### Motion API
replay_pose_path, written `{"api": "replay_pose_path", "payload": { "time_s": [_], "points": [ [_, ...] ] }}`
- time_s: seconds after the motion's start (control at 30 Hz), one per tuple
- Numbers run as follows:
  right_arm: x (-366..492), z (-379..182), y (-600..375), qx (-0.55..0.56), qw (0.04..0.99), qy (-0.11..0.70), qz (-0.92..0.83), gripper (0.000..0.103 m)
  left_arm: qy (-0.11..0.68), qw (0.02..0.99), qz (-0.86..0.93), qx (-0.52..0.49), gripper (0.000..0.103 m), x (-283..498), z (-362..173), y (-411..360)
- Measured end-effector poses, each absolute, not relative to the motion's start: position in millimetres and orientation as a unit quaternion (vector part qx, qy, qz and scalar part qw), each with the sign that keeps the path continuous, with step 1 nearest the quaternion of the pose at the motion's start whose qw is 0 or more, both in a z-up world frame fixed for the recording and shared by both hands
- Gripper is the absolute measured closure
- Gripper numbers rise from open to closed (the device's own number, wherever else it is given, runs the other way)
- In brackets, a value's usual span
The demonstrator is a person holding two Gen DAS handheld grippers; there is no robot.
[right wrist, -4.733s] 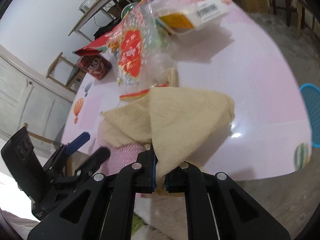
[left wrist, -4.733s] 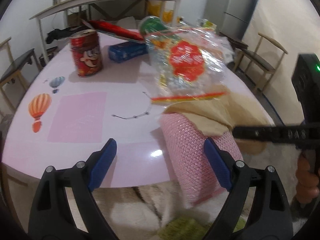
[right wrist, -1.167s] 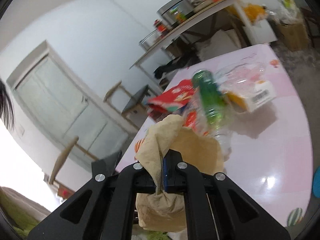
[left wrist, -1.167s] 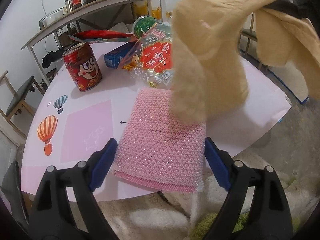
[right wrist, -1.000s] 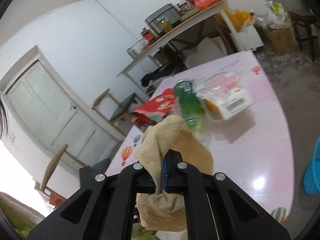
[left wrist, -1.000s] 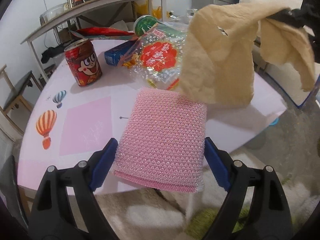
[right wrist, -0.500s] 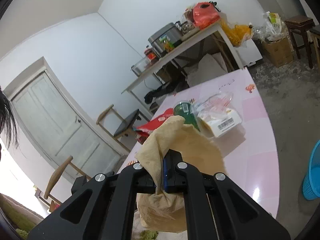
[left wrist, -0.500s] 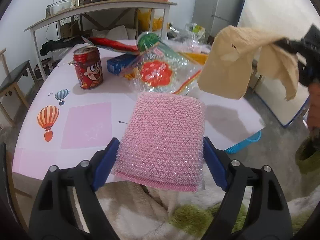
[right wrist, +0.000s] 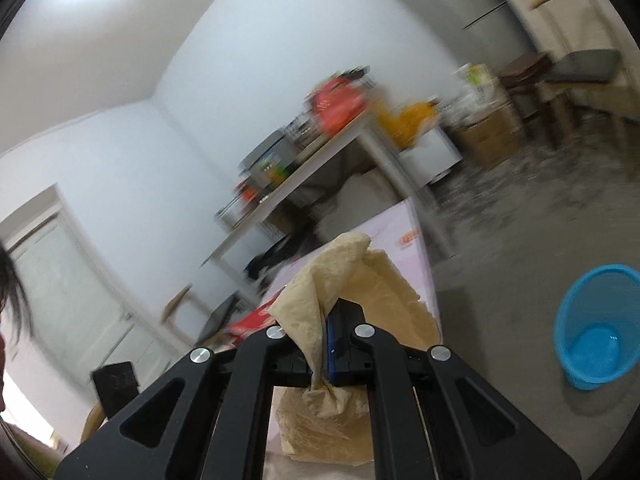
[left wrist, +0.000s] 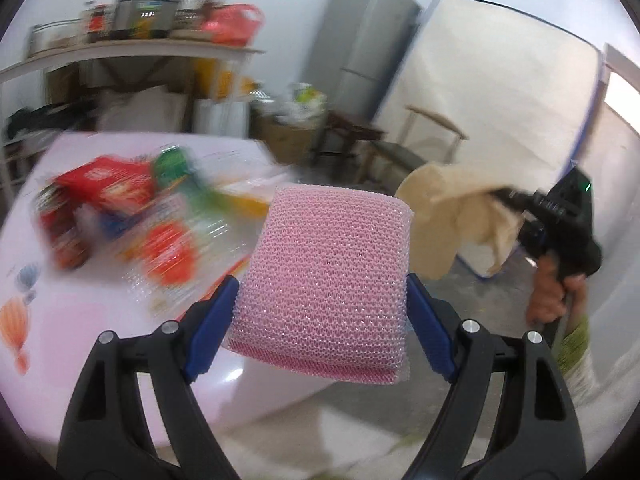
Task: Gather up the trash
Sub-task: 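Carry the cloth and scrubber in both tools over the blue wastebasket, then open both tools to drop the scrubber and cloth into the wastebasket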
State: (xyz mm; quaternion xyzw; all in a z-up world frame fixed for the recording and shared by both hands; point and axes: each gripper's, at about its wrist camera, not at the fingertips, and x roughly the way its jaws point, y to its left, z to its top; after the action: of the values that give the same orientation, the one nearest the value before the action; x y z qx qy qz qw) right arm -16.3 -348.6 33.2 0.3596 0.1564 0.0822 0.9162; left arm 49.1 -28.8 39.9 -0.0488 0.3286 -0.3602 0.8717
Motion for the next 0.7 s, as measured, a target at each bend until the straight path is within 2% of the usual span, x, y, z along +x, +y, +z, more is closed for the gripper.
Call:
{"api": "replay_pose_path", "payload": {
  "time_s": [0.13,0.3,0.47,0.7],
  "points": [
    [-35.9,16.7,-388.1,0.381,0.910,0.163,-0.002,0.098,0.351,0.846,-0.402,-0.017,0.024,82.5,45.5,-103.3],
    [-38.6,-31.2,-444.4,0.434,0.872,0.208,-0.093,0.098,0.444,0.769,-0.460,-0.008,0.024,137.7,28.7,-220.4],
    [-15.3,-97.5,-495.6,0.494,0.815,0.264,-0.148,0.098,0.533,0.702,-0.472,0.015,0.024,179.8,-24.1,-332.6],
    [20.5,-170.7,-548.9,0.535,0.767,0.292,-0.201,0.098,0.606,0.669,-0.424,0.078,0.023,219.3,-106.0,-434.7]
  ]
}}
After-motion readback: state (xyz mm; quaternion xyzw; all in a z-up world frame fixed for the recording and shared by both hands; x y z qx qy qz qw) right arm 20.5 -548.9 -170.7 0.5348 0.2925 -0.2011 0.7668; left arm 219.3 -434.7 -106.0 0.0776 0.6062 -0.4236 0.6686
